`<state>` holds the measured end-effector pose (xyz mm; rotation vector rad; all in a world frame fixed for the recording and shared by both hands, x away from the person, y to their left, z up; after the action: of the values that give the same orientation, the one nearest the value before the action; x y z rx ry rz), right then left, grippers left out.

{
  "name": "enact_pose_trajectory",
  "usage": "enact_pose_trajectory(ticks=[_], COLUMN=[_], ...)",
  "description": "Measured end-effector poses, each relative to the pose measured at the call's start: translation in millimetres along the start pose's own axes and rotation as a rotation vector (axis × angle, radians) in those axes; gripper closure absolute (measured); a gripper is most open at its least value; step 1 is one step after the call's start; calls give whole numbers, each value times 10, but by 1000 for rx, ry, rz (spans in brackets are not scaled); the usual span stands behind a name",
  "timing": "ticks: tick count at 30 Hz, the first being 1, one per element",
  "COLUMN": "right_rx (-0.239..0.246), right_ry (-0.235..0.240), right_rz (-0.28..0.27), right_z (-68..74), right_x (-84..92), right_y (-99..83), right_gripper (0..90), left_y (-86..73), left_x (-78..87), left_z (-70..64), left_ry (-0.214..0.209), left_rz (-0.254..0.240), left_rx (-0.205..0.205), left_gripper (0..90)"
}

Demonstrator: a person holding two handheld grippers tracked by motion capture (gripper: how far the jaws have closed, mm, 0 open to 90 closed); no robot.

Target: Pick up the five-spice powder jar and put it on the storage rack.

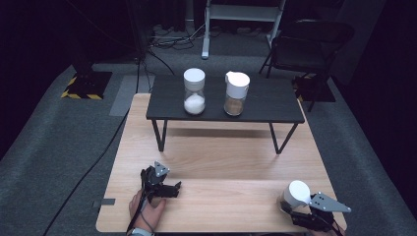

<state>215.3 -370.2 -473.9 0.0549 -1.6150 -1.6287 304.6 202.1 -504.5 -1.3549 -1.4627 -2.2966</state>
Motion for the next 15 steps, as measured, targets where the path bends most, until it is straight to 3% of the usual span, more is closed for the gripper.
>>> enact_pose_trajectory(ticks=[6, 15], right_rx=[-1, 1], right_ry=[21, 16], right_rz=[-8, -18], right_z=[17, 9], right_x=[-9, 6], right_y=[230, 555], right_gripper=[301, 301], left_y=[1, 0], left_x=[1, 1], left_z=[-1, -1], left_ry=[0, 0], left_rz=[1, 1], left_rx=[1, 1], left_gripper=[4, 4])
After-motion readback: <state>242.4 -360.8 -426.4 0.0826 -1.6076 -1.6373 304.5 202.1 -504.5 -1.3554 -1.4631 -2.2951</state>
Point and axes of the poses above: each handheld gripper's, and its own axes: x roughly backward along the jaws, y roughly out of its top, z roughly to its left, the point moved 7 cm from there along -x, roughly forward along the jaws, and after that the axes turned 13 degrees about -x, right-handed, at the moved point
